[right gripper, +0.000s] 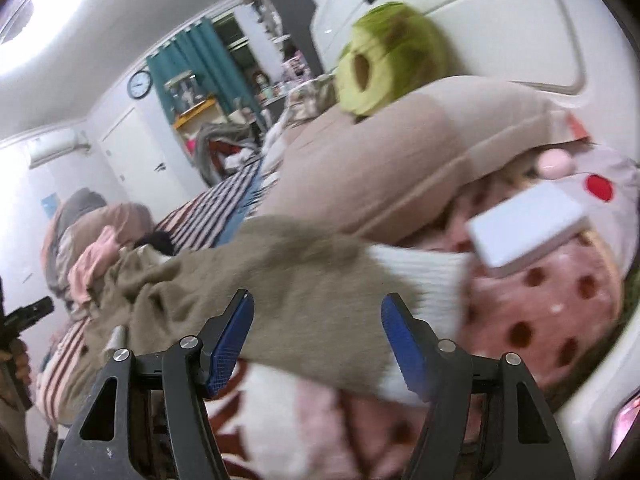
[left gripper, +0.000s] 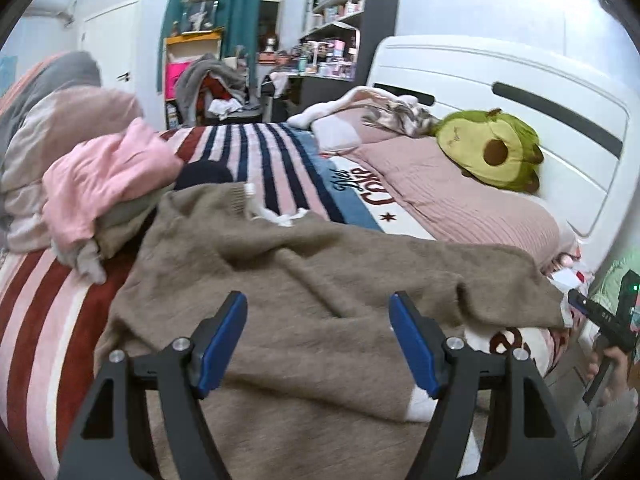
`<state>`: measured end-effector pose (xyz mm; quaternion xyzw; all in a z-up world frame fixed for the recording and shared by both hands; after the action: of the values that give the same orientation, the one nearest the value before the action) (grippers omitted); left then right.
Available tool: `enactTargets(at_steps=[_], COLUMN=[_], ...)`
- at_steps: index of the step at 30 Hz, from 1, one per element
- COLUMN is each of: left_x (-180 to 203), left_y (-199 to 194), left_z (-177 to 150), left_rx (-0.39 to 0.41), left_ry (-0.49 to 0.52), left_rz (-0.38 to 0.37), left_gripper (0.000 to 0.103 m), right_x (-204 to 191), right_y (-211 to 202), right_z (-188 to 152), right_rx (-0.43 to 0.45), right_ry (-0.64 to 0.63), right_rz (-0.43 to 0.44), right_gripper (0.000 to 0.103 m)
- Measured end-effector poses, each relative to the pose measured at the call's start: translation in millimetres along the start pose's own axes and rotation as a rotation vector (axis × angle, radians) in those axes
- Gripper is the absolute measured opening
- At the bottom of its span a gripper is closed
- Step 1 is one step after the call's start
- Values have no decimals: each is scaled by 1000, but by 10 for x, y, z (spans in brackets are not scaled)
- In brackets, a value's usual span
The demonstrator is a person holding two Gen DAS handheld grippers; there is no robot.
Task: Fold small clothes
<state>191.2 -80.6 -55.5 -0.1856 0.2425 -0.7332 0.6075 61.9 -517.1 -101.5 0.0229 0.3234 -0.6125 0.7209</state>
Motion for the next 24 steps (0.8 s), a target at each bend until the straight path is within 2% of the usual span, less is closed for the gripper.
enactTargets(at_steps=[4,8,11,13,15,18,23,24], left_x=[219,282,327,350,373,388,409,410], left_y=[19,111,159,157,144,122,104,105], left_z=[11,-48,-81,-84,-73,-55,-74,-79], left_rx=[-15,-59,-76,-77,-73,-66,-62,-62], left_ry=[30,0,-3,1,2,0,-3,-6], left_rz=[-7,-39,-28,-27,-27,-30,-33,-35], left_gripper=[70,70,70,70,70,70,70,70], right_x=[236,432,394,368,358,391,355,348], right_y=[-63,-11,9,23,83,163,191,197], right_z=[-5,-66,-72,-65,-85,-124,-148,-155], right_rx=[8,-25,-32,-35,-56,-91,-91,-92], right_ry=[33,57,34,31,40,34,35,37], right_rz=[-23,-1,27,63,96,59,46,45], right_gripper=[63,64,62,55,54,54,55,52])
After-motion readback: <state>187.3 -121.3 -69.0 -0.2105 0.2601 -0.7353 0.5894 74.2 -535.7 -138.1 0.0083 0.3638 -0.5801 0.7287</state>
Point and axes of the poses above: each gripper's, at about its wrist camera, not at the fingertips, and y roughly the way its jaws point, x to its right, z to its top, the point moved 7 cm from there along y, roughly the way its jaws point, and after that the axes turned 12 degrees about z, right-handed, at the moved point
